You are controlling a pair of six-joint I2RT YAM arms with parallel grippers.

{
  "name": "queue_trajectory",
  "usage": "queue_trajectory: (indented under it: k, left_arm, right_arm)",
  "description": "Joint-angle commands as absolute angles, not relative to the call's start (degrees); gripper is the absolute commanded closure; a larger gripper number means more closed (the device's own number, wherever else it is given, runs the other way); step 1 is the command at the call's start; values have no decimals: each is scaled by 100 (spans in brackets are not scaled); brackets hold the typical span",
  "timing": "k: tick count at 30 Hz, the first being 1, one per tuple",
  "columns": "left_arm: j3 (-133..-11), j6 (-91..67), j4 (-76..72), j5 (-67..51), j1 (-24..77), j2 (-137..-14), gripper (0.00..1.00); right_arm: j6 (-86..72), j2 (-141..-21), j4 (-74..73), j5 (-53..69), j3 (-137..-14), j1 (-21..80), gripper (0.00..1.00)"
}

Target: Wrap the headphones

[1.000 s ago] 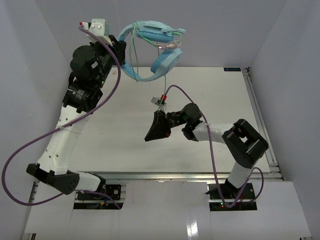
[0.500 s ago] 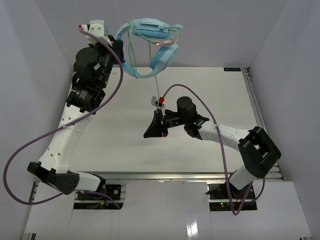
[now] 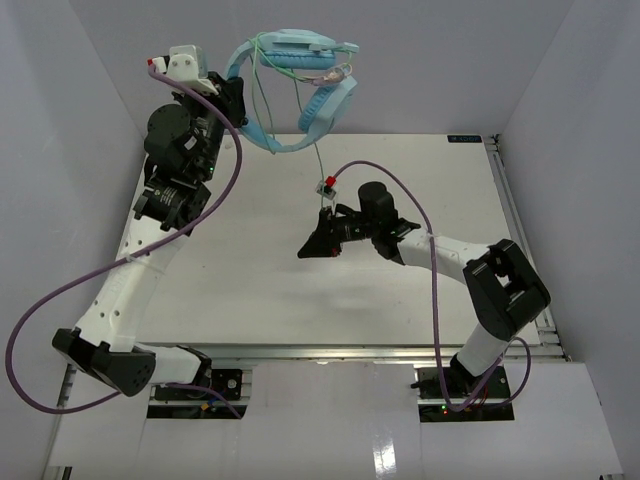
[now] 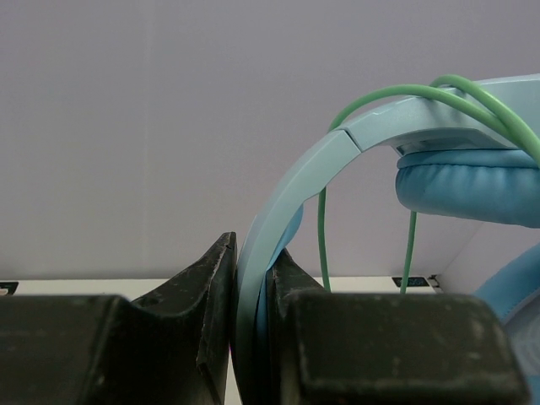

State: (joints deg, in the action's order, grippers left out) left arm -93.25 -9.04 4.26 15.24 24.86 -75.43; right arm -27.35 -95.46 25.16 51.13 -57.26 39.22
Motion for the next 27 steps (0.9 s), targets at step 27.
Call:
queue_trajectory:
  k: [27]
  left_arm:
    - [-9094,-908,-586,2291,2470,-7531,100]
  right_arm:
    - [1283,-7139,-534,2497,-6204,4216,92]
